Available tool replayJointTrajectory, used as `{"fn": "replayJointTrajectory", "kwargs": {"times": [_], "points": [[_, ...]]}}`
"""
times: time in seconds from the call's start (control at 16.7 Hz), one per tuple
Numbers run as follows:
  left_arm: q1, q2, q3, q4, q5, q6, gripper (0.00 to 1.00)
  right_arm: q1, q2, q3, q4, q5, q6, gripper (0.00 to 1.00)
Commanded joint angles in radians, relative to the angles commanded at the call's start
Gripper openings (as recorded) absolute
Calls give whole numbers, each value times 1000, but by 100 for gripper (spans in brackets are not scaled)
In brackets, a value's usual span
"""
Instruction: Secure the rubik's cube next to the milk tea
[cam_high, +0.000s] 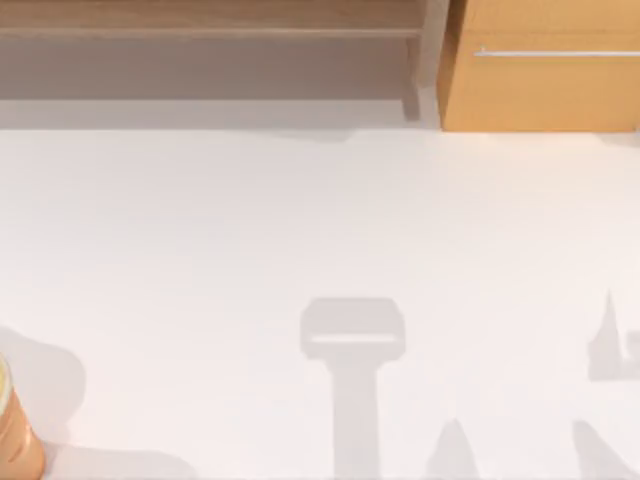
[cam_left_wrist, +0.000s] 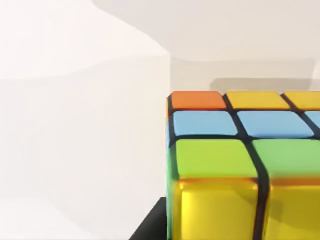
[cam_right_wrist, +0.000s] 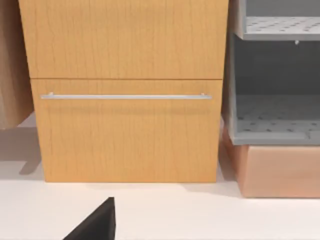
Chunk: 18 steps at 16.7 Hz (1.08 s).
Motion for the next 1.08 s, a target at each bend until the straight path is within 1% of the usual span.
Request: {"fn": "replayJointTrajectory", "kwargs": {"times": [0.36,0.66,1.08], "points": [[-20,-9,-41,59,80,-17,0,0,0,0,0,0,0,100],[-22,0,-52,65,87,-19,0,0,0,0,0,0,0,100],[-22,0,-52,65,87,-19,53,0,0,0,0,0,0,100]]}}
